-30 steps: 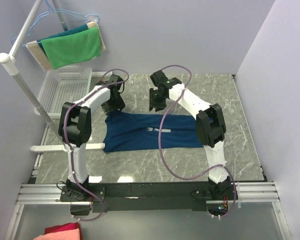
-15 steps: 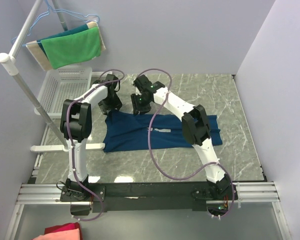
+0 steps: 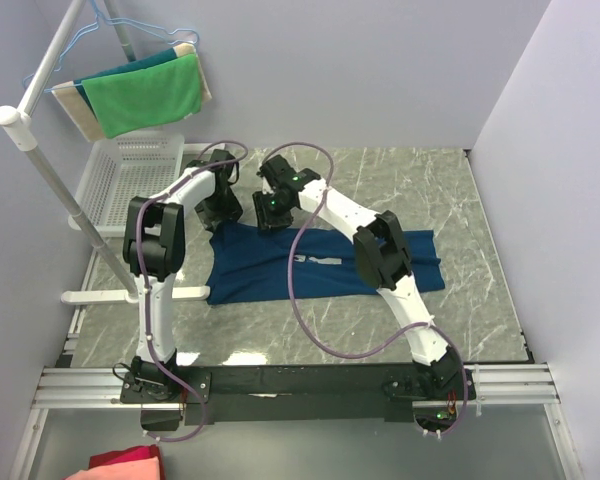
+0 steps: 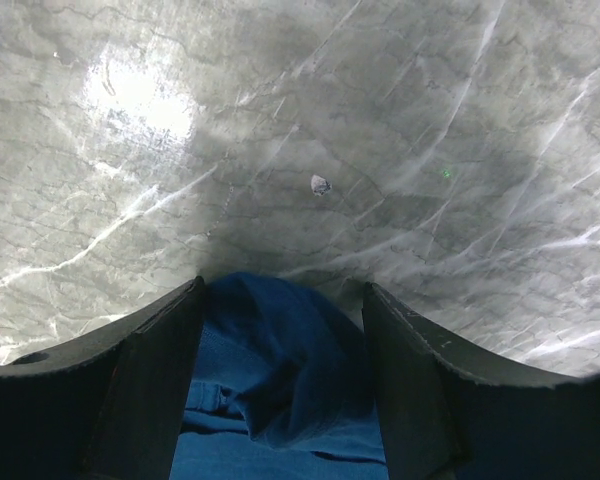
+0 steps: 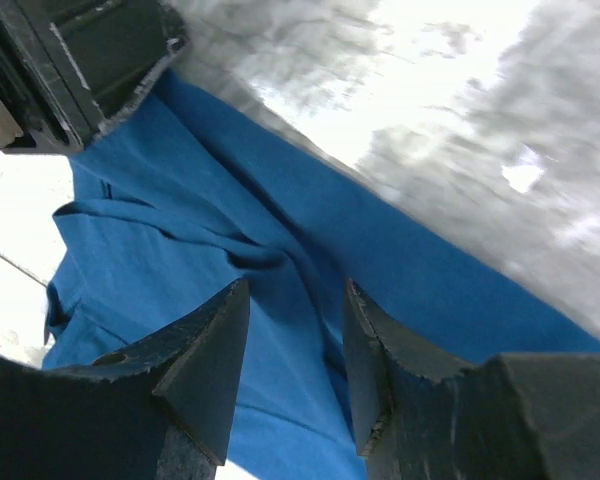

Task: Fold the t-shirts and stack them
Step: Fold the tshirt

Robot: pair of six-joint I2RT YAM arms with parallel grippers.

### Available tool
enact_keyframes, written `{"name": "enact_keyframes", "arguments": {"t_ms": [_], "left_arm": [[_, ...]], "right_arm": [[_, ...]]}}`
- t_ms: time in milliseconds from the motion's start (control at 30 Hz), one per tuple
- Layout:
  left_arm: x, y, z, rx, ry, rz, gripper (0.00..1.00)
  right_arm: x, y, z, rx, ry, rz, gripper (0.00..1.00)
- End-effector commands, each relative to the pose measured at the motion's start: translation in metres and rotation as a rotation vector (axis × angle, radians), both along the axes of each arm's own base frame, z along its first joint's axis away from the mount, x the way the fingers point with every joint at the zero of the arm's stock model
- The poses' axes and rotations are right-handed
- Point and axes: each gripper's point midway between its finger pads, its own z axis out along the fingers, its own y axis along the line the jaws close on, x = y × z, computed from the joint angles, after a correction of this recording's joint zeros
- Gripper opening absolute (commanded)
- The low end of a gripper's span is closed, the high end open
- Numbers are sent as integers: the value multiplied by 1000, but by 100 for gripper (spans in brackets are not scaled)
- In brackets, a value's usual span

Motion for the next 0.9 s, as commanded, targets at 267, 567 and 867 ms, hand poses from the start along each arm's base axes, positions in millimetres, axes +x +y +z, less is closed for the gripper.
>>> {"name": "enact_keyframes", "arguments": {"t_ms": [267,567,867], "left_arm": [[10,12,-2,5,-2,2,68],[13,14,-13,0,13,17,68],[15,16,-21,3,19,35,66]], "right_arm": [[-1,30,1,51,-16,22,37],[-10,12,24,-13,-62,-26,27],[-18,13,39,-13,-95,-26,42]]}}
